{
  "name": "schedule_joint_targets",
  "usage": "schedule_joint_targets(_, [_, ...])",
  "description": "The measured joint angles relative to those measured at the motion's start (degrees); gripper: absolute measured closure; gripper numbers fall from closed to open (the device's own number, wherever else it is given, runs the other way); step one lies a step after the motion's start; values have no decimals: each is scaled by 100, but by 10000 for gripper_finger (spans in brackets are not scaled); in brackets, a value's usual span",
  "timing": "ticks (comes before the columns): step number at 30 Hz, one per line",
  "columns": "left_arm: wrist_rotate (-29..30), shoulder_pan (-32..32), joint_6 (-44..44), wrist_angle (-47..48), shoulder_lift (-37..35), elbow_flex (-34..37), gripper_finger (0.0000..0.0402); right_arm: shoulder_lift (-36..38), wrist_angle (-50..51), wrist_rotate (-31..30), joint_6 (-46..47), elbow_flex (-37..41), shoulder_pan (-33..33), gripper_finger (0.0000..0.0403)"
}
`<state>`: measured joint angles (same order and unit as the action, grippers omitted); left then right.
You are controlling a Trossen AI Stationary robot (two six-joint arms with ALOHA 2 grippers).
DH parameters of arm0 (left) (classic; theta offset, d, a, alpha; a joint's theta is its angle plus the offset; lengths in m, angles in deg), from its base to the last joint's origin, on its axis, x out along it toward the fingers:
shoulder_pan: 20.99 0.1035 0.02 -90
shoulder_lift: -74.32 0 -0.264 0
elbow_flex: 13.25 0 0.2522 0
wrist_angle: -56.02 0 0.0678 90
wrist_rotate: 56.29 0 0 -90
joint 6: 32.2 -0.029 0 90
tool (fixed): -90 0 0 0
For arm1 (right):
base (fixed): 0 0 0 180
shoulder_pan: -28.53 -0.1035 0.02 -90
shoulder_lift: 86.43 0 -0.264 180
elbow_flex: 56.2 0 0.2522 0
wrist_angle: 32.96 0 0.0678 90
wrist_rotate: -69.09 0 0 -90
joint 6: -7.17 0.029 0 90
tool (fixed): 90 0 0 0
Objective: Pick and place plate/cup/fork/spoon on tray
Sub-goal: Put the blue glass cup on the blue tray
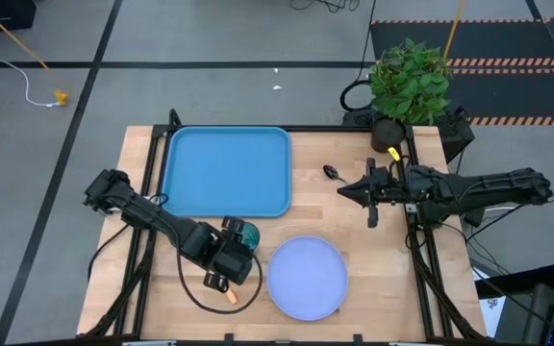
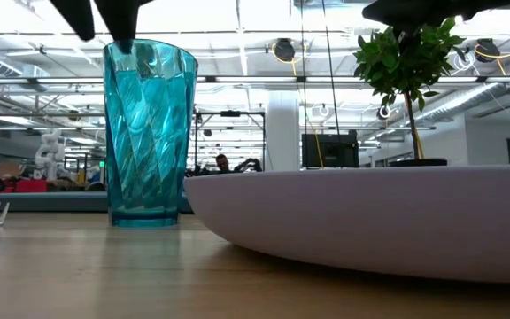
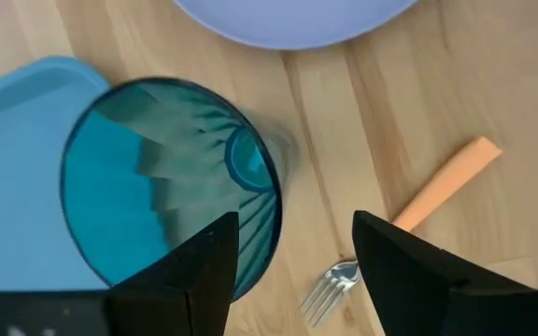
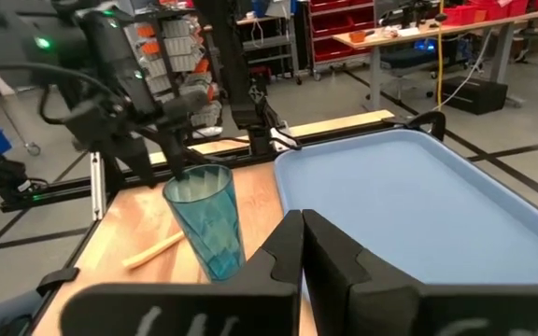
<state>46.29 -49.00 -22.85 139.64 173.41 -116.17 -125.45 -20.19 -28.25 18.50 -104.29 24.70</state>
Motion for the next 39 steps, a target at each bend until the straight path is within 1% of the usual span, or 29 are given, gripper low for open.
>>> schedule_joint_targets(5, [21,16,2,-68,-2,270,190,0,0,-4,0,0,-40,403])
schedule_joint_targets(9, [175,52,4,-118,-2,474,190,0,0,-4,-2,0,-43,403])
schedule_joint_targets(12, [303,59,-12,-173,-2,520,201,0,1,-7,-2,0,-42,403])
schedule_joint_targets(14, [306,57,-122,-342,-2,522,221,0,0,-7,-8,0,-43,403])
schedule_joint_targets(16, [304,50,-273,-449,-22,522,249,0,0,-9,-22,0,-43,403])
schedule_joint_targets(23, [284,69,-516,-378,-42,522,371,0,-2,-11,-96,0,-43,403])
schedule_joint_targets(24, [265,78,-547,-362,-42,522,385,0,0,-11,-127,0,-43,403])
schedule_joint_targets(25, [316,88,-570,-361,-39,520,390,0,0,-11,-156,0,-43,403])
schedule_joint_targets(30, [264,152,-587,-325,-39,257,379,-24,3,-12,-199,0,-43,403])
schedule_joint_targets(34, [262,224,-891,-242,-39,-169,391,-37,5,-13,-199,0,-43,403])
schedule_joint_targets(36, [277,290,-1019,11,-39,-438,393,-37,53,-13,-201,0,-43,403])
schedule_joint_targets(39, [373,461,-1127,569,-41,-820,384,-37,233,-13,-295,0,-43,403])
